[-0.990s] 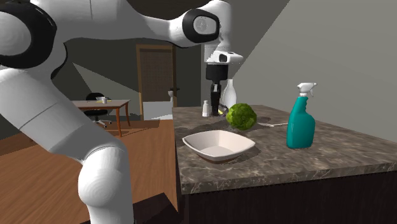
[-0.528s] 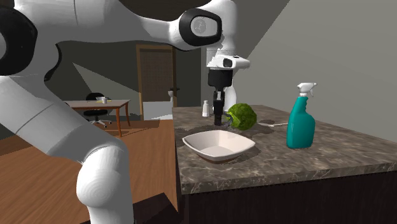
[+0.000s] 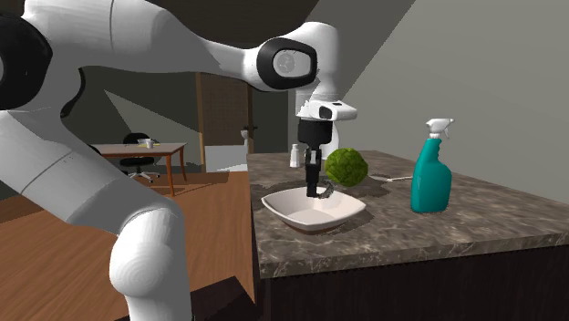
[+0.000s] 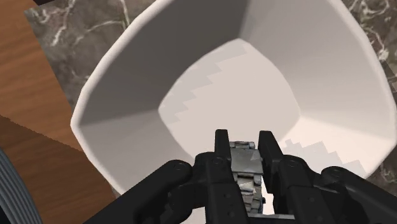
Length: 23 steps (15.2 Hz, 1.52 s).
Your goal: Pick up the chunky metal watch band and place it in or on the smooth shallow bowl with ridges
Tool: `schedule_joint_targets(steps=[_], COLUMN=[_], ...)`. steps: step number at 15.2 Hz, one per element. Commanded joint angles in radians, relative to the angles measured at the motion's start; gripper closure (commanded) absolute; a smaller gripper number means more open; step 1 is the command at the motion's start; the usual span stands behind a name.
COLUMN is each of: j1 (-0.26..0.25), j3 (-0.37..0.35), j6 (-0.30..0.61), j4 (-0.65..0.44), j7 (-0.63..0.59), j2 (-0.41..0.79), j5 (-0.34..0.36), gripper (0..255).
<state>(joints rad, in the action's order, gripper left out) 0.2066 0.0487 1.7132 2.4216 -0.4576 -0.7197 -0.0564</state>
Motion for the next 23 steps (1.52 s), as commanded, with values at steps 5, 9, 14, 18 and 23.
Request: schedule_joint_targets(steps=[5,9,14,18,23], j1=[0.001,0.001,0.001,0.002,0.002], j3=[0.002,0.002,0.002,0.007,0.008], j6=[0.028,0.028,0.028,-0.069,-0.094], j4=[0.032,0.032,0.032,-0.077,-0.106], j7=[0.004,0.004,0.004,0.004,0.004], j2=[-0.004,-0.004,-0.004,0.008,0.013], j5=[0.001,0.001,0.001,0.005,0.005], gripper=[255,255,0,0,0])
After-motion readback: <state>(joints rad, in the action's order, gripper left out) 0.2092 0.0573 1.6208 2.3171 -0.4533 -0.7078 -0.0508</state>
